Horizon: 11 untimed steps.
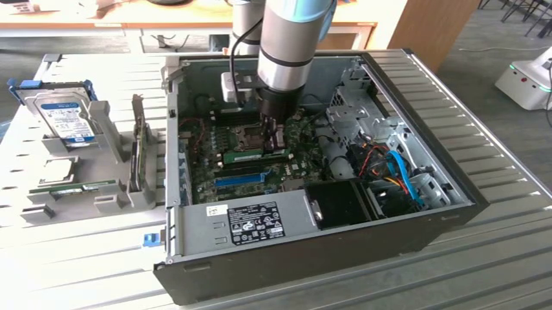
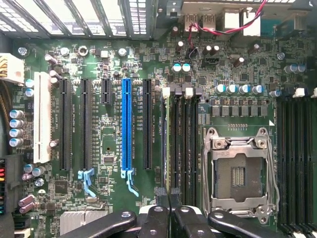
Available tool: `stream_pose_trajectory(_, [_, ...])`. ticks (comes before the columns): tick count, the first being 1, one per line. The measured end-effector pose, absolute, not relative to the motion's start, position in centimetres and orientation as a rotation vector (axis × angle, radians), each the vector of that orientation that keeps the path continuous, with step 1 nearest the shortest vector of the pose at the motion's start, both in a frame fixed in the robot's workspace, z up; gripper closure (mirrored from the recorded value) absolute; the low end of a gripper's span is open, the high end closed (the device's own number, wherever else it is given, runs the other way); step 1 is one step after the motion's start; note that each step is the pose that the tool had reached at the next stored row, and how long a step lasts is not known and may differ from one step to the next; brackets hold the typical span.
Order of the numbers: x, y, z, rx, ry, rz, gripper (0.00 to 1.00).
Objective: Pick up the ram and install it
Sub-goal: 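Insert the ram into the slot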
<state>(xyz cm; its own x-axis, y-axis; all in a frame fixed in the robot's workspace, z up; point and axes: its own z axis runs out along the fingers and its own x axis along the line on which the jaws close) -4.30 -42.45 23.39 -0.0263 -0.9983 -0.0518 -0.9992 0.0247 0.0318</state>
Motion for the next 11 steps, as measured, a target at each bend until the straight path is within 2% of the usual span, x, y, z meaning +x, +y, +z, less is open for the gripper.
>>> stream_pose_trajectory(11, [-3.84,-42.44,23.38,-2.191,2.249,0.117,0.88])
